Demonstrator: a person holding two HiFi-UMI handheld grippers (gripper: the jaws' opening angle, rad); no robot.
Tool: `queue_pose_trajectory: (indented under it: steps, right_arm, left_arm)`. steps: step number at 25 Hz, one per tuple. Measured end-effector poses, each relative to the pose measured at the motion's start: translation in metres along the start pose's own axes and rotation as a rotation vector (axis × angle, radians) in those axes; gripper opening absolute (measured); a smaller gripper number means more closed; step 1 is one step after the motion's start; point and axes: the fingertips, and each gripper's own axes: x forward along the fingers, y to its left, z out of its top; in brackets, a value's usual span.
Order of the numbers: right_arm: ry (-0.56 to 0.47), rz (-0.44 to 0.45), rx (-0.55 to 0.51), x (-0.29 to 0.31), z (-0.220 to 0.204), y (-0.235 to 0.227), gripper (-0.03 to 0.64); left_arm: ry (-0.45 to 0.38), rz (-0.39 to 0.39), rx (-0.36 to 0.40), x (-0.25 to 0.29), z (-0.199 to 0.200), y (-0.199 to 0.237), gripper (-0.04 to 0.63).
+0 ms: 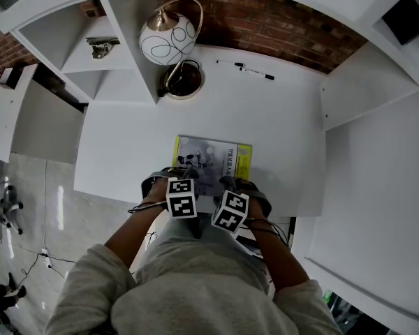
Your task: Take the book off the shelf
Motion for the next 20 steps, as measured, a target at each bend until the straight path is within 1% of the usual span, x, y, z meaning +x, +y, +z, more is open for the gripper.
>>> queue_pose_trajectory:
  steps: [2, 5, 9, 11, 14, 16, 20]
  right_arm:
    - [-0.019, 0.006, 0.019, -0.004, 0.005, -0.002, 0.23]
    - [-0.037, 0.007, 0.043, -0.007, 0.009, -0.003, 0.23]
    - [-0.079, -0.004, 0.118, -0.009, 0.013, -0.007, 0.23]
    - [-0.103, -0.009, 0.146, -0.013, 0.017, -0.011, 0.229]
    - [-0.125, -0.011, 0.169, -0.02, 0.02, -0.016, 0.229]
    - [-0.136, -0.006, 0.18, -0.024, 0.021, -0.016, 0.229]
    - [-0.173, 0.013, 0.218, -0.033, 0.027, -0.013, 0.229]
  left_arm:
    - [-0.012, -0.021, -0.024, -0.002, 0.001, -0.002, 0.251]
    - [-0.022, -0.017, -0.048, -0.006, 0.0, 0.0, 0.235]
    - [-0.068, -0.025, -0.137, -0.011, -0.001, 0.002, 0.209]
    - [-0.092, -0.022, -0.163, -0.015, -0.001, 0.002, 0.19]
    - [-0.112, -0.01, -0.181, -0.023, 0.001, 0.004, 0.159]
    - [-0.124, -0.015, -0.193, -0.026, 0.002, 0.004, 0.143]
    - [-0.142, -0.03, -0.198, -0.037, 0.009, 0.004, 0.137]
